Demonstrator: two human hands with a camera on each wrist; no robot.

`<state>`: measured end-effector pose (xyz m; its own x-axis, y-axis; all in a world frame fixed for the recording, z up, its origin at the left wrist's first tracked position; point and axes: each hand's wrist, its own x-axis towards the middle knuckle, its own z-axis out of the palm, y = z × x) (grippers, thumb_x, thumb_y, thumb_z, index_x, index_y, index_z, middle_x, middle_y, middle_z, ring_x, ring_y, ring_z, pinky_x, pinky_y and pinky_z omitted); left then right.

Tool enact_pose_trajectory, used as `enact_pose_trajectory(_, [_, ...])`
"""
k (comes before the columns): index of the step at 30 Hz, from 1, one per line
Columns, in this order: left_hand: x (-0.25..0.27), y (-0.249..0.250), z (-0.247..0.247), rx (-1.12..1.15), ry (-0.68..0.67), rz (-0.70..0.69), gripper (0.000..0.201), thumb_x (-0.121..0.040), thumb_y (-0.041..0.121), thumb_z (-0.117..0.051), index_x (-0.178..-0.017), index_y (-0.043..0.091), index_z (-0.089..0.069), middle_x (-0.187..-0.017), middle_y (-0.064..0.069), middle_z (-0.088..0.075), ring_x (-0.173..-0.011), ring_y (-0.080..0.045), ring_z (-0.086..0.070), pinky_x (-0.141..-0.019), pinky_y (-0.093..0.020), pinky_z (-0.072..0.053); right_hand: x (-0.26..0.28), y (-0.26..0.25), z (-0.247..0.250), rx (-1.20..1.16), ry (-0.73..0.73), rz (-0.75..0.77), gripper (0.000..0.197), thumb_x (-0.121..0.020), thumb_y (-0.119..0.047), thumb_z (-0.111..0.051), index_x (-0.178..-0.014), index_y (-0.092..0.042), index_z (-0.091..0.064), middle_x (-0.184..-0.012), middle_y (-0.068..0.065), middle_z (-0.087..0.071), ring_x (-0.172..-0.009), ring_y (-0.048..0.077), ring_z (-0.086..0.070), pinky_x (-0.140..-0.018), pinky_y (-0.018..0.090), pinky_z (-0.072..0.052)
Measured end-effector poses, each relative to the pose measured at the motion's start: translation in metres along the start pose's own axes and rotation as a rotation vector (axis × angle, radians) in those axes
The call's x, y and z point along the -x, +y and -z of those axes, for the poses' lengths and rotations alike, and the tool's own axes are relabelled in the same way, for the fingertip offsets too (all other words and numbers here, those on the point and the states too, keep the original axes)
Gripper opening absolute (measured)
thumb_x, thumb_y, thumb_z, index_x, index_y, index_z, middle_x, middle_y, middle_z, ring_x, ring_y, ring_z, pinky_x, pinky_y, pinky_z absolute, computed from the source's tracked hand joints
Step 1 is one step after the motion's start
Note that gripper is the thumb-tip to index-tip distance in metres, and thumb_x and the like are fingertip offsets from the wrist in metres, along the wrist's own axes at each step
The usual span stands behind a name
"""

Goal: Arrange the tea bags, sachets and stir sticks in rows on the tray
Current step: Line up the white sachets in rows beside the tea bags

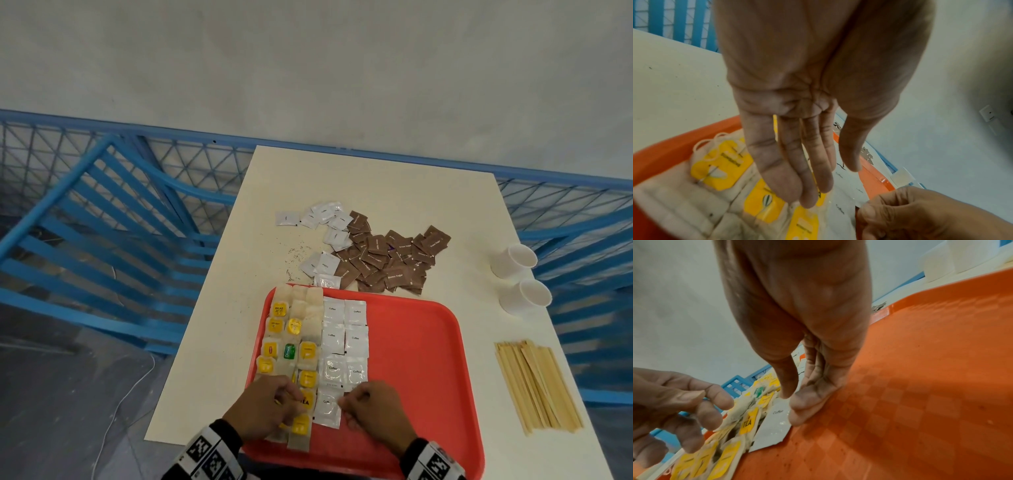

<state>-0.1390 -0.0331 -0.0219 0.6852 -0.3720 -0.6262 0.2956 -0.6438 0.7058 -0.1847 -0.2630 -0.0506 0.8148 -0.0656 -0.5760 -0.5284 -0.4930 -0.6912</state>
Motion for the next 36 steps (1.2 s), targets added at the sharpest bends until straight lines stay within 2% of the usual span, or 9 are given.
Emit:
enact_pose_trajectory(10, [-0.002, 0.003, 0.002, -0.034, -0.012, -0.04, 0.005, -0.091, 0.018, -0.07, -0.092, 0.013, -0.07, -0.082, -0.009, -0.075, -0.064, -0.008, -0.068, -0.069, -0.028, -0.06, 0.005, 0.001, 0.017, 0.031, -0.038, 0.032, 0.025, -0.084, -0.015, -0.07, -0.059, -0.015, -0.065, -0.049, -0.002, -0.064, -0.043, 0.005, -0.052, -0.054, 0.019, -0.046])
enact_pose_trajectory(16, [-0.014, 0.029, 0.054, -0.232, 0.169, -0.095, 0.044, -0.091, 0.044, -0.066, -0.059, 0.022, -0.047, -0.054, 0.008, -0.049, -0.045, -0.001, -0.044, -0.053, -0.012, -0.041, -0.016, -0.045, 0.081, 0.516, -0.341, 0.158, 0.024, -0.088, -0.017, -0.06, -0.066, -0.024, -0.063, -0.053, -0.021, -0.058, -0.052, -0.008, -0.053, -0.062, 0.013, -0.041])
enact_pose_trajectory(18, [-0.027, 0.044, 0.083, -0.295, 0.248, -0.117, 0.047, -0.092, 0.046, -0.064, -0.058, 0.021, -0.044, -0.054, 0.008, -0.046, -0.045, -0.002, -0.04, -0.053, -0.012, -0.039, -0.042, -0.074, 0.105, 0.614, -0.298, 0.209, 0.019, -0.09, -0.019, -0.058, -0.077, -0.022, -0.071, -0.059, -0.023, -0.057, -0.059, -0.011, -0.053, -0.061, 0.009, -0.036])
enact_pose_trajectory(20, [-0.047, 0.058, 0.112, -0.352, 0.331, -0.132, 0.045, -0.093, 0.046, -0.063, -0.059, 0.02, -0.047, -0.056, 0.009, -0.05, -0.05, -0.001, -0.043, -0.055, -0.015, -0.037, -0.075, -0.104, 0.122, 0.603, -0.157, 0.236, 0.025, -0.091, -0.018, -0.058, -0.07, -0.027, -0.067, -0.061, -0.022, -0.06, -0.061, -0.008, -0.055, -0.06, 0.013, -0.037])
enact_pose_trajectory(24, [-0.098, 0.076, 0.152, -0.415, 0.407, -0.057, 0.038, -0.091, 0.048, -0.064, -0.064, 0.025, -0.054, -0.077, 0.006, -0.058, -0.072, -0.011, -0.055, -0.068, -0.029, -0.045, -0.153, -0.153, 0.134, 0.444, 0.152, 0.173, 0.023, -0.093, -0.026, -0.063, -0.073, -0.02, -0.072, -0.08, -0.004, -0.069, -0.068, 0.01, -0.059, -0.054, 0.017, -0.04])
enact_pose_trajectory(26, [-0.124, 0.084, 0.157, -0.41, 0.413, -0.007, 0.033, -0.091, 0.048, -0.064, -0.068, 0.025, -0.056, -0.088, 0.002, -0.063, -0.08, -0.016, -0.06, -0.077, -0.034, -0.052, -0.195, -0.168, 0.13, 0.414, 0.219, 0.125, 0.027, -0.093, -0.029, -0.062, -0.085, -0.004, -0.072, -0.085, 0.003, -0.07, -0.077, 0.016, -0.063, -0.064, 0.023, -0.052])
enact_pose_trajectory(28, [-0.147, 0.094, 0.155, -0.436, 0.398, 0.023, 0.03, -0.093, 0.047, -0.062, -0.076, 0.022, -0.058, -0.095, -0.001, -0.065, -0.087, -0.021, -0.062, -0.082, -0.036, -0.053, -0.233, -0.176, 0.123, 0.438, 0.254, 0.061, 0.032, -0.092, -0.035, -0.059, -0.094, -0.003, -0.069, -0.095, 0.009, -0.072, -0.088, 0.025, -0.068, -0.08, 0.037, -0.058])
enact_pose_trajectory(31, [-0.176, 0.106, 0.142, -0.513, 0.349, 0.059, 0.028, -0.093, 0.049, -0.06, -0.093, 0.022, -0.06, -0.11, -0.003, -0.064, -0.1, -0.024, -0.061, -0.087, -0.037, -0.049, -0.269, -0.178, 0.111, 0.52, 0.31, -0.011, 0.048, -0.09, -0.049, -0.058, -0.108, -0.005, -0.063, -0.107, 0.012, -0.069, -0.098, 0.031, -0.066, -0.082, 0.036, -0.056])
enact_pose_trajectory(36, [-0.217, 0.12, 0.117, -0.575, 0.258, 0.055, 0.064, -0.087, 0.064, -0.059, -0.129, 0.018, -0.046, -0.131, -0.006, -0.052, -0.12, -0.028, -0.054, -0.098, -0.042, -0.043, -0.291, -0.169, 0.094, 0.647, 0.309, -0.054, 0.065, -0.087, -0.053, -0.065, -0.125, -0.002, -0.051, -0.118, 0.015, -0.063, -0.109, 0.032, -0.063, -0.084, 0.038, -0.054])
